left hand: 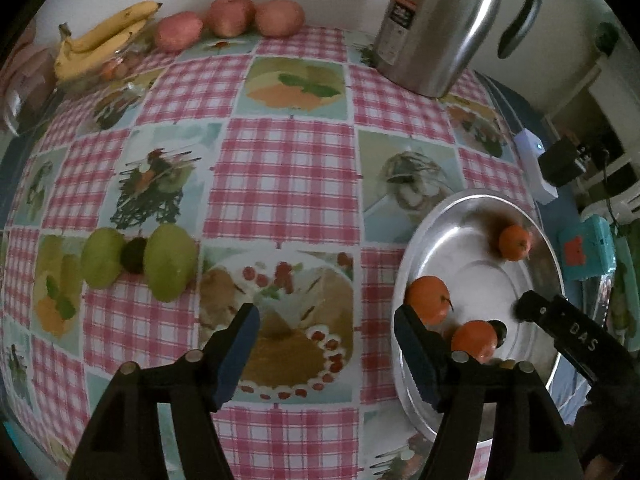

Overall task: Organize fruits
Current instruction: 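Move both tools back toward the fruit cluster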

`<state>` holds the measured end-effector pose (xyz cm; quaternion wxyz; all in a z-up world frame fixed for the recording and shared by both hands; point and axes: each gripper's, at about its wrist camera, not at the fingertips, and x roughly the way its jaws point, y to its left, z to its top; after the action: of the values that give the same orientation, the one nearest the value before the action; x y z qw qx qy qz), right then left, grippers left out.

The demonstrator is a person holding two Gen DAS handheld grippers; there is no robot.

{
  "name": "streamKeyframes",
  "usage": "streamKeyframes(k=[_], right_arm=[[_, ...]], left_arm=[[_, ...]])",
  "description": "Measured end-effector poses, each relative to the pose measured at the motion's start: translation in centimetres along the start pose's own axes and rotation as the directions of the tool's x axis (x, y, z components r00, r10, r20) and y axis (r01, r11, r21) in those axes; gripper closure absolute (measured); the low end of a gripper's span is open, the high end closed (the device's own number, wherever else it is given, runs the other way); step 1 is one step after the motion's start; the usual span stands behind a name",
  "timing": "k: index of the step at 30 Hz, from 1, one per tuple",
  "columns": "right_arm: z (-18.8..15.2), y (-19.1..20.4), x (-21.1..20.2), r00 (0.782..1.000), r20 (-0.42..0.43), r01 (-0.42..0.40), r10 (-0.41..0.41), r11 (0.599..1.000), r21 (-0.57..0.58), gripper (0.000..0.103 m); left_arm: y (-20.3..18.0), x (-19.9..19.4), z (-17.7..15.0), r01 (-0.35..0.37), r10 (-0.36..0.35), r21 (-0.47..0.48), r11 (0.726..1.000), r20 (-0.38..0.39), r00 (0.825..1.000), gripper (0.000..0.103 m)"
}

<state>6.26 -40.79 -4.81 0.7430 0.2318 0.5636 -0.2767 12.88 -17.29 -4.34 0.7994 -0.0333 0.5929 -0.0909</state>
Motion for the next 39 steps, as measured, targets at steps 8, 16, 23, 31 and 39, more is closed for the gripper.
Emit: streamKeyframes(k=[8, 16, 23, 31, 39], right_arm=[[-0.1, 0.2, -0.1, 1.000, 0.013, -0.010, 0.011, 1.000, -0.020, 0.019], [-0.1, 0.2, 0.0, 1.000, 0.008, -0.017, 0.017, 0.999, -0.029, 0.019], [-0.2, 0.6, -0.1, 0.999, -0.007, -0.036, 0.036, 0.998, -0.043, 0.019], [-0.7, 1.3, -0.4, 0.999, -0.009, -0.046, 0.045, 0.997, -0.069, 0.019], [-1.7, 2.6, -1.0, 0.999, 0.003, -0.050, 0.051, 0.994, -0.100, 0.019]], left_arm=[[1.7, 0.0, -0.1, -0.006, 0.006, -0.045, 0.999, -0.009, 1.000, 0.029], [3.8, -0.5, -0.3, -0.036, 0.036, -0.089, 0.995, 0.000, 0.999, 0.025], [6.0, -1.1, -0.3, -0.088, 0.091, -0.109, 0.990, 0.018, 0.996, 0.015], [9.4, -1.6, -0.6, -0.166, 0.174, -0.157, 0.974, 0.040, 0.984, 0.000], [10.8, -2.6, -0.7, -0.213, 0.223, -0.135, 0.968, 0.064, 0.973, 0.000]])
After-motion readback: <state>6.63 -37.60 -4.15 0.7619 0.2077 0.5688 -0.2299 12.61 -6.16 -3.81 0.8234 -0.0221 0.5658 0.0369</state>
